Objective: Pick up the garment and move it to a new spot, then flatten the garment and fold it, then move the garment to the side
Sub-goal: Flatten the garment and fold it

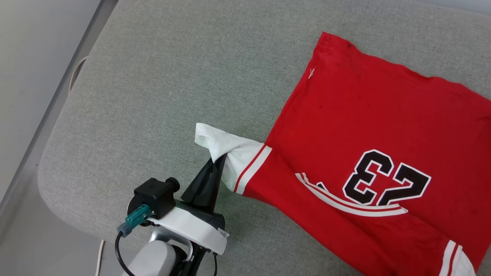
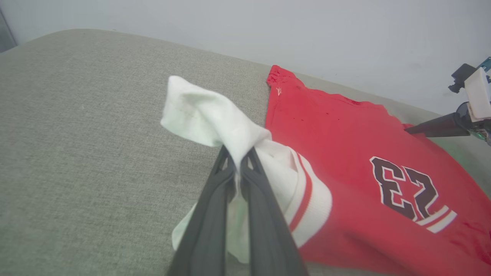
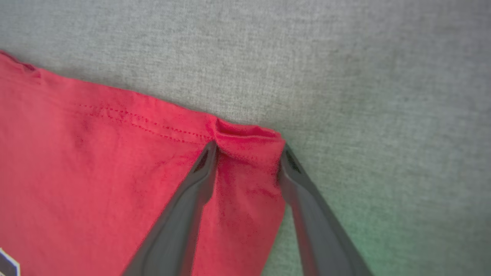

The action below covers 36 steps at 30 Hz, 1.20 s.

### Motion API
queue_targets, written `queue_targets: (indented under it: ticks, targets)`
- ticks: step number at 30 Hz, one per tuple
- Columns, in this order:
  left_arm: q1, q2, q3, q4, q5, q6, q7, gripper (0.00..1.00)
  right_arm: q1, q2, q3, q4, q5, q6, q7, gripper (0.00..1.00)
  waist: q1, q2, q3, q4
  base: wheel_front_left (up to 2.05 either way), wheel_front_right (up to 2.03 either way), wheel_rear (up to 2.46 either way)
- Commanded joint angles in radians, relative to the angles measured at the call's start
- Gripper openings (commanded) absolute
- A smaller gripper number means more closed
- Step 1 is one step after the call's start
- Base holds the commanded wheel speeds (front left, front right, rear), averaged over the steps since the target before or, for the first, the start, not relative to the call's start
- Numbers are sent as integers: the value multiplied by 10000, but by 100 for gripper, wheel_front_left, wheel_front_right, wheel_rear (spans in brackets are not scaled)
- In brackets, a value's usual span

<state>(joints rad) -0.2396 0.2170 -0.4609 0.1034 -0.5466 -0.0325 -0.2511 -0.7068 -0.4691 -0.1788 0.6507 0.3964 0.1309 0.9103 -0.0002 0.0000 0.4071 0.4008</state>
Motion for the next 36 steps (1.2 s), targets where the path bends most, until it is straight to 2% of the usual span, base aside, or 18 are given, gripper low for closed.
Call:
queue_targets:
  ticks: [1,8,11,15,20,24,29,32,36]
  targets:
    - [-70,-16,58,59,49,-2,-80,0,1318,857,313,915,-43,-6,613,0,2,0,-69,-63,0,0,0]
    - [395,294,237,458,-82,172,11,0,925,125,-221,-169,46,-12,-203,0,2,0,-1085,-635,0,0,0]
    - [630,494,362,545,-127,322,102,0,1353,-13,-343,-819,80,-12,-339,0,2,0,-1607,-990,0,0,0]
    - [1021,727,503,598,-217,534,257,0,2765,92,-610,-1875,291,-10,-447,0,2,0,-2169,-1590,0,0,0]
    - [1534,1004,673,669,-422,670,454,0,5183,733,-1314,-3559,563,-9,-643,0,2,0,-2692,-2417,0,0,0]
    - [1847,1181,800,768,-595,752,586,0,7214,1768,-1973,-4877,422,-9,-807,0,2,0,-2909,-3022,0,0,0]
    - [2180,1406,943,941,-764,828,693,0,9182,3359,-2506,-6004,244,-10,-1049,0,2,0,-3202,-3614,0,0,0]
    - [2330,1504,987,1047,-828,827,772,0,9946,3947,-2609,-6271,293,-9,-1266,0,2,0,-3322,-3861,0,0,0]
    - [2422,1589,1032,1019,-898,894,802,0,10417,4190,-2265,-5823,792,-9,-1685,0,2,0,-3388,-4113,0,0,0]
